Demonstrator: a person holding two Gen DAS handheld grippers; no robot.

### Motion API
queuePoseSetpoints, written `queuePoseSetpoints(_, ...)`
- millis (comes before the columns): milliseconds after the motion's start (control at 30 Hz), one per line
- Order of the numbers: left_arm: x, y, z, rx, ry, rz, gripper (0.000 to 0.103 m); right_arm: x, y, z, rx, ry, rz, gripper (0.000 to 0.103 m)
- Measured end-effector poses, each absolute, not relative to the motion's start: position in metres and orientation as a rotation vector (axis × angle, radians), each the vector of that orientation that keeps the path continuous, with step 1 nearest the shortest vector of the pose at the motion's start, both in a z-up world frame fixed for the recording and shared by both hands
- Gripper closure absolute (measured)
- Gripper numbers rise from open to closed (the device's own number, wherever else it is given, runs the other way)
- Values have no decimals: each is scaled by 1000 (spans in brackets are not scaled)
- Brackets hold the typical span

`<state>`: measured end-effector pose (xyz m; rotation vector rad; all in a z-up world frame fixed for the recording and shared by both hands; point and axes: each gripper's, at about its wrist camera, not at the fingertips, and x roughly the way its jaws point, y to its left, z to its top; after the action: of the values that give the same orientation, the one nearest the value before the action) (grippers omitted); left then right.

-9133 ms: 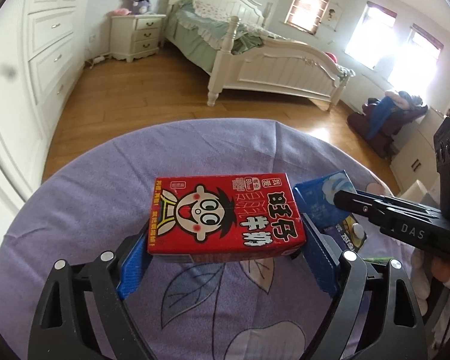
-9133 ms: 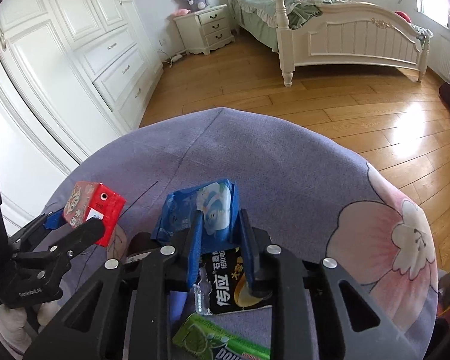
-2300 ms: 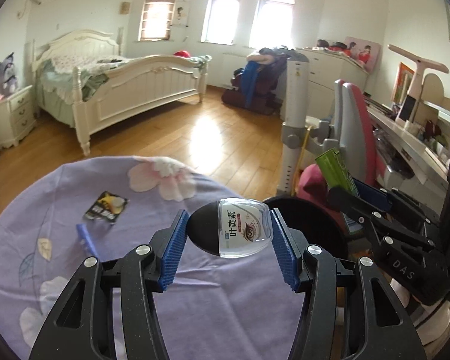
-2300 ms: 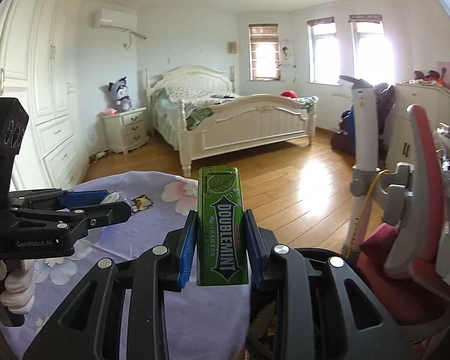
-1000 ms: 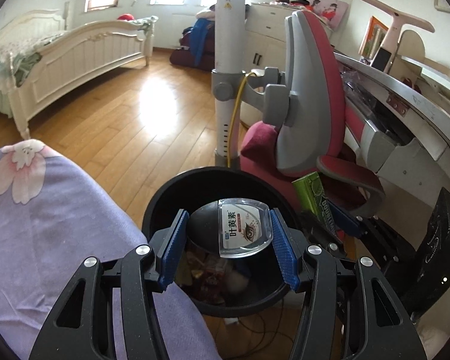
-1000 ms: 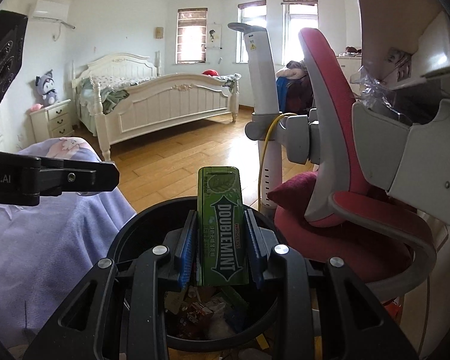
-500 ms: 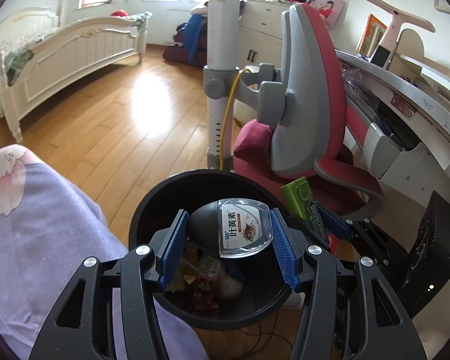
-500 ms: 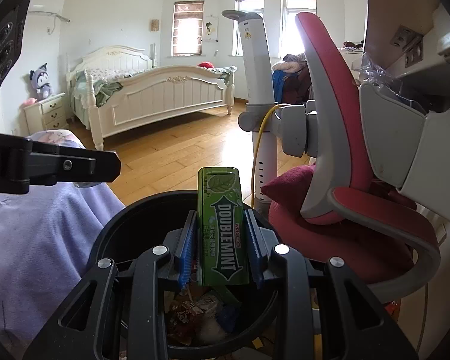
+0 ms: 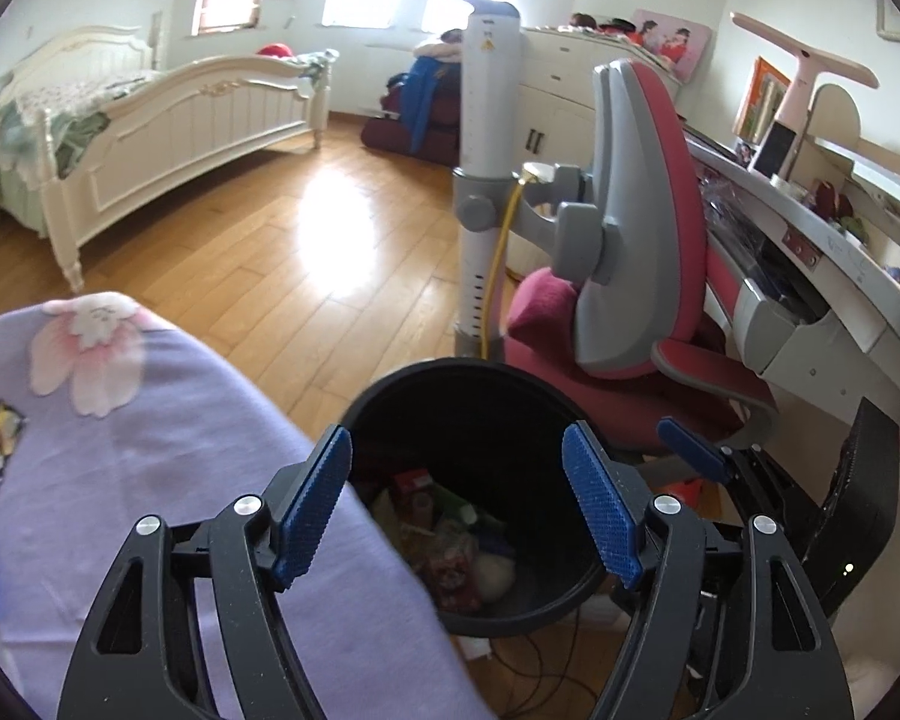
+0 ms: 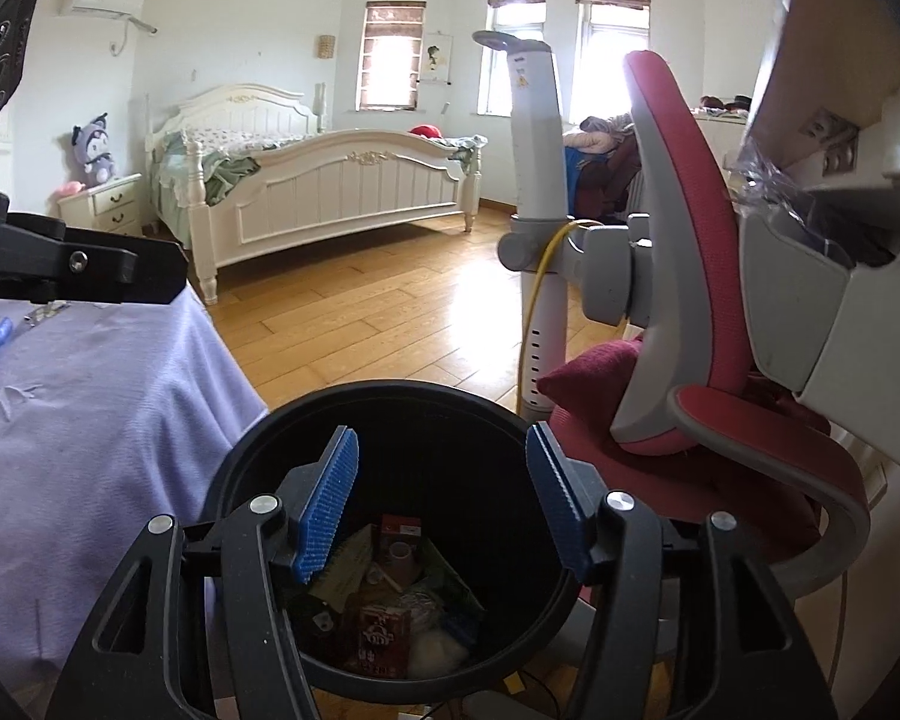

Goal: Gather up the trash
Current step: 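Move both open tools back to the remaining table items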

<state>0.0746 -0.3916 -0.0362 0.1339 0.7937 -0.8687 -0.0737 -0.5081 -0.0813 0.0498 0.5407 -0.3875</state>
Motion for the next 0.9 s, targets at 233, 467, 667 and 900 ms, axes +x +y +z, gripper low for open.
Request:
queuePoseSetpoints(233,84,-314,-16,80,730,-670,23,-63,-481,-61,39,512,-294,44)
queuePoseSetpoints(467,106,-217,-16,37,737,-405,23,-36,-440,-36,17,508,-136,44)
queuePoseSetpoints(667,136,-161,-38,53,808,-269,23,5,-393,-16,11,575,79,44)
queuePoseSetpoints(900,167,-129,-64,46,895,-251,42,81,-328,-9,-79,714,327,44)
